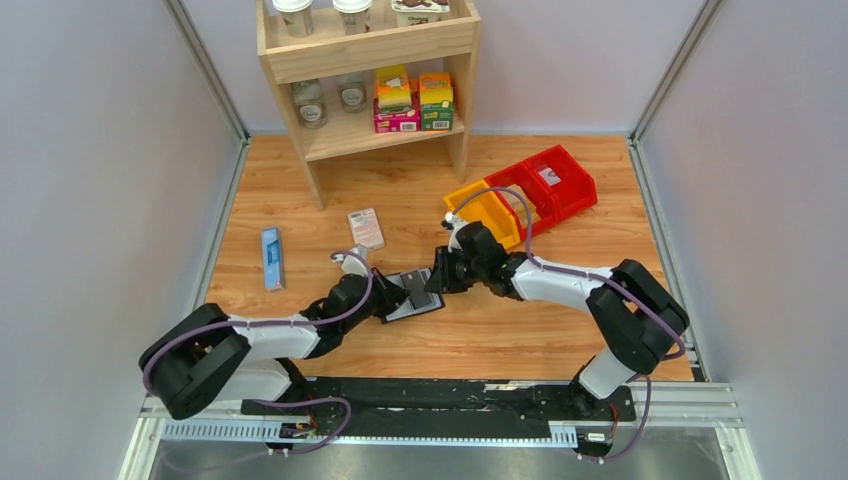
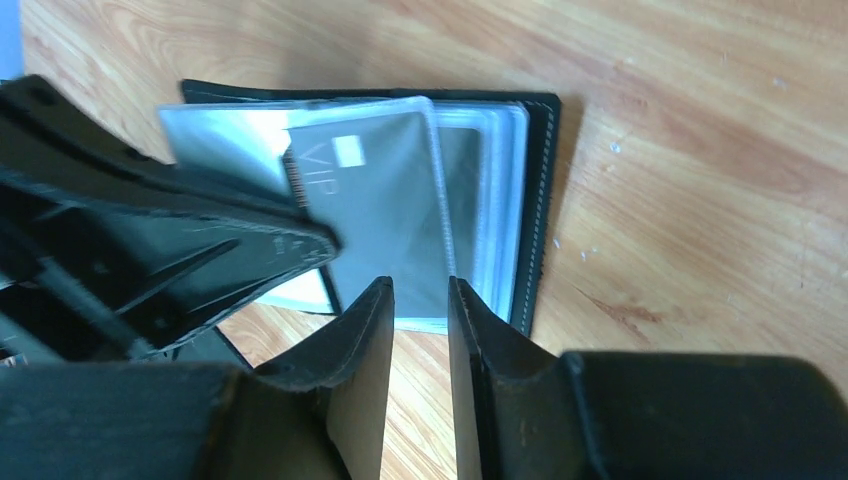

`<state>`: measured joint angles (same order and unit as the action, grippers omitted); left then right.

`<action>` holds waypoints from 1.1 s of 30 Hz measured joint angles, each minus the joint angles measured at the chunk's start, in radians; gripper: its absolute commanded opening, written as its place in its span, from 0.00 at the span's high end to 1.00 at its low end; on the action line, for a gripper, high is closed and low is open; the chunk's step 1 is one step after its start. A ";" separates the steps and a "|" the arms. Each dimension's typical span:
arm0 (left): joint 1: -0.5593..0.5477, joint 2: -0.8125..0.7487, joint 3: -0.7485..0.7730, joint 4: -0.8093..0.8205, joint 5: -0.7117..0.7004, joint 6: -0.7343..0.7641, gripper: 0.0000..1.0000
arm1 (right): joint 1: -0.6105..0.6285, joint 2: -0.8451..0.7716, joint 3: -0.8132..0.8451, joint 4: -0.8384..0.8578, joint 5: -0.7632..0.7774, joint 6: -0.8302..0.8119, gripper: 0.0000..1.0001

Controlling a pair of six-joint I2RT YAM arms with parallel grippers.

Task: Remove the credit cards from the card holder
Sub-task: Remove the credit card from the card holder.

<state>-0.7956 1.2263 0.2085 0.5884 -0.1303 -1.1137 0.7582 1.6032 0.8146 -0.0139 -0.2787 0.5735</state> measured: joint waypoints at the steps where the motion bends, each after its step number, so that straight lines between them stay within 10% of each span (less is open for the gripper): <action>1: 0.007 0.018 0.006 0.005 0.005 0.003 1.00 | 0.000 -0.005 0.000 0.014 -0.001 0.000 0.72; 17: 0.046 0.206 -0.027 0.194 0.066 -0.112 1.00 | -0.049 0.136 0.004 0.155 -0.104 0.050 0.78; 33: 0.057 0.063 -0.038 0.027 0.074 -0.135 0.85 | -0.053 0.159 0.014 0.162 -0.131 0.059 0.79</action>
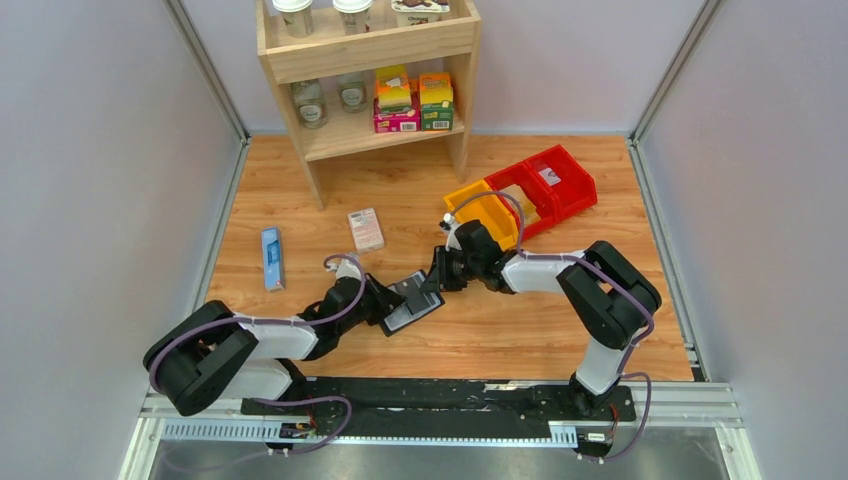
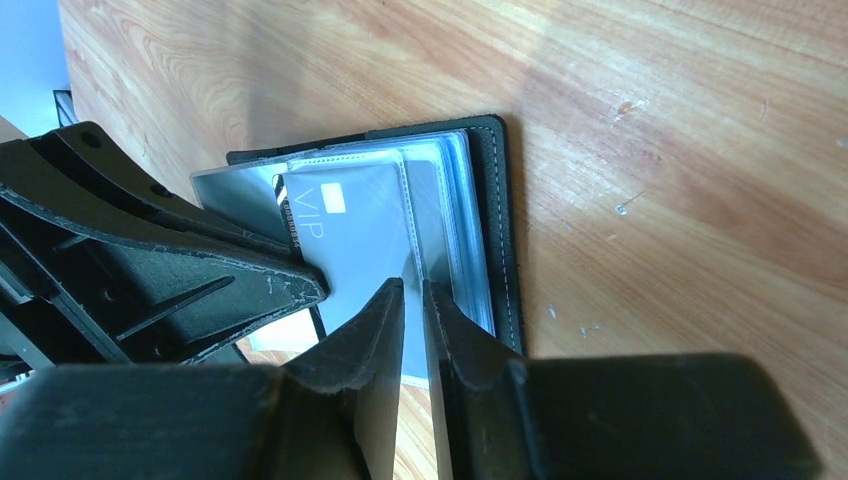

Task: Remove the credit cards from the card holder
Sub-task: Remove the credit card from the card holder.

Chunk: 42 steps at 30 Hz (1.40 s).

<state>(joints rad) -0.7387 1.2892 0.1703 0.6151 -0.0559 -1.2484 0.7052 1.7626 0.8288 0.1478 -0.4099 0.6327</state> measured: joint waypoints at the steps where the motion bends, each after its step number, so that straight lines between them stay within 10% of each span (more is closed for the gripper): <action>1: 0.000 -0.001 -0.002 0.002 0.001 0.000 0.85 | 0.000 0.002 0.002 0.000 -0.002 0.000 0.79; 27: 0.001 -0.102 -0.061 0.044 0.002 0.024 1.00 | -0.003 0.019 0.016 0.003 -0.018 0.007 0.80; 42: 0.001 -0.305 -0.097 -0.238 -0.076 -0.033 1.00 | -0.002 0.019 0.019 0.007 -0.023 0.010 0.72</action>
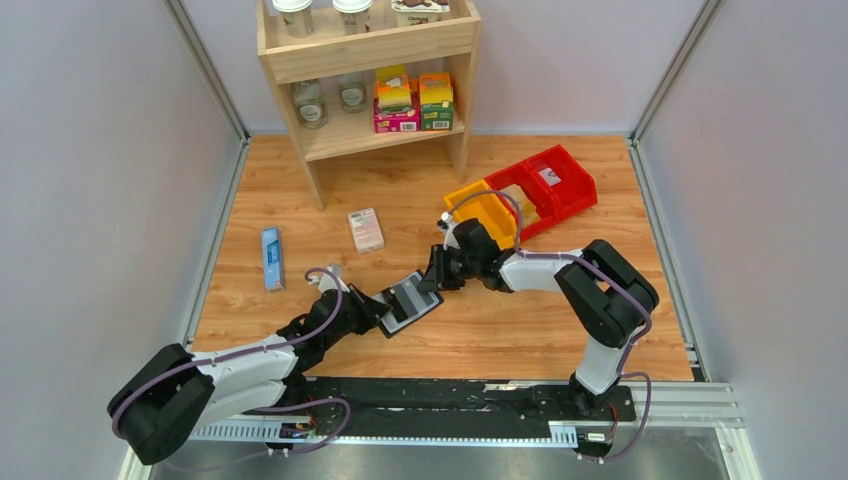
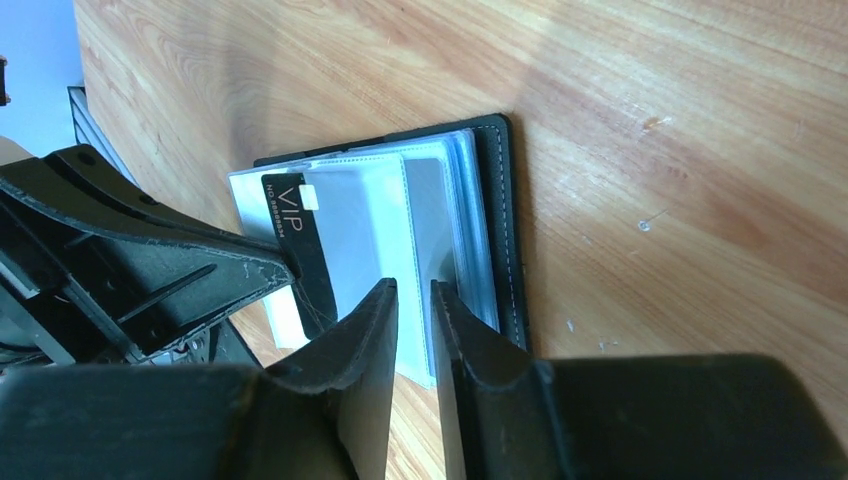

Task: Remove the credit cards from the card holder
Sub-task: Remove the credit card from the card holder.

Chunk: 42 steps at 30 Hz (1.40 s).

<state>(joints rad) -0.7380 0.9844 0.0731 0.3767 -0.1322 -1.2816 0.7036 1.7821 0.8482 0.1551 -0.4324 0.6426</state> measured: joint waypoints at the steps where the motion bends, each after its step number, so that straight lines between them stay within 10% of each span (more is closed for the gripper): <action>1: 0.000 0.000 0.000 -0.002 -0.001 0.000 1.00 | 0.001 -0.003 0.002 -0.003 -0.001 -0.002 0.71; 22: 0.000 0.009 0.000 0.001 -0.006 -0.001 1.00 | 0.088 0.072 0.106 -0.053 -0.014 -0.037 0.75; 34: 0.000 0.016 -0.014 0.037 -0.010 -0.014 0.69 | 0.085 0.096 0.117 -0.052 -0.031 -0.029 0.78; 42: 0.000 0.066 -0.014 0.102 -0.009 -0.015 0.74 | 0.085 0.097 0.118 -0.052 -0.031 -0.028 0.78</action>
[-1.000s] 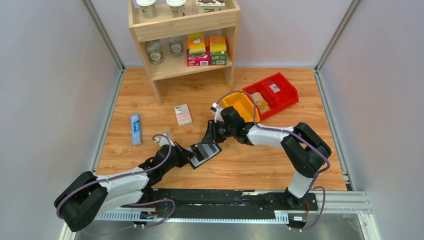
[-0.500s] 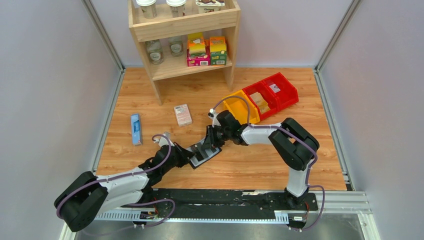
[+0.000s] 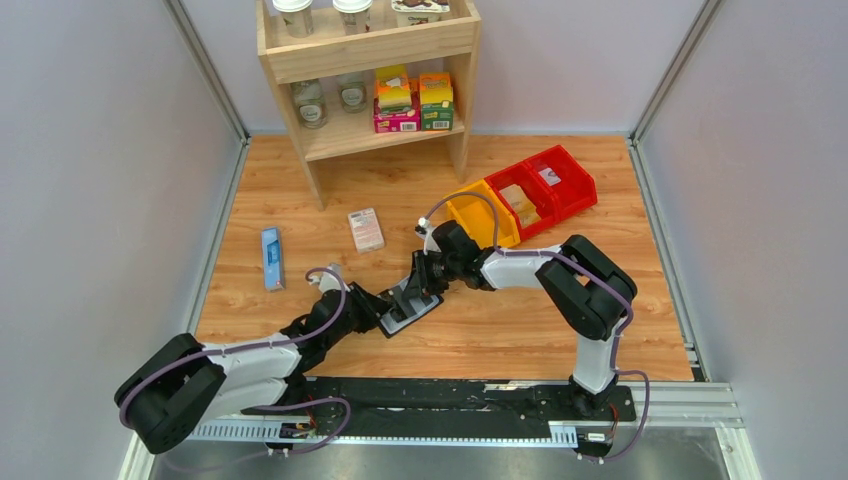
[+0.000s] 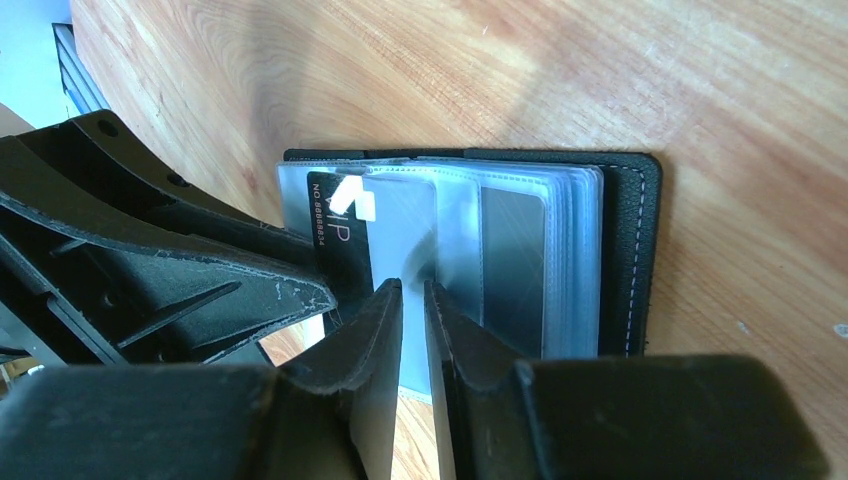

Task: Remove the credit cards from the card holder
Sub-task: Remove the credit card from the card holder, then place the credit card in the storage box.

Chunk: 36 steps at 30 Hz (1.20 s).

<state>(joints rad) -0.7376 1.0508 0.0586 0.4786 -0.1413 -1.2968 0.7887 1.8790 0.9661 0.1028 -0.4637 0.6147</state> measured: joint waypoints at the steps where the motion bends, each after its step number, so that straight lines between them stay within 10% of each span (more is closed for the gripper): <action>1: 0.000 0.006 0.000 0.007 0.000 0.000 0.82 | 0.000 0.000 0.000 0.000 0.000 0.000 0.78; 4: 0.001 0.019 0.000 0.018 0.000 -0.001 1.00 | 0.000 0.000 0.000 0.000 0.000 0.000 0.78; 21: 0.000 -0.541 -0.007 -0.458 -0.086 -0.008 1.00 | -0.003 0.000 0.000 0.000 0.002 0.015 0.76; 36: 0.000 -0.774 -0.008 -0.540 -0.142 -0.052 1.00 | -0.005 -0.348 -0.050 -0.043 0.156 0.108 0.32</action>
<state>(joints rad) -0.7372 0.2771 0.0509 -0.0612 -0.2836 -1.3487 0.7841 1.5311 0.9165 0.0593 -0.3077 0.7227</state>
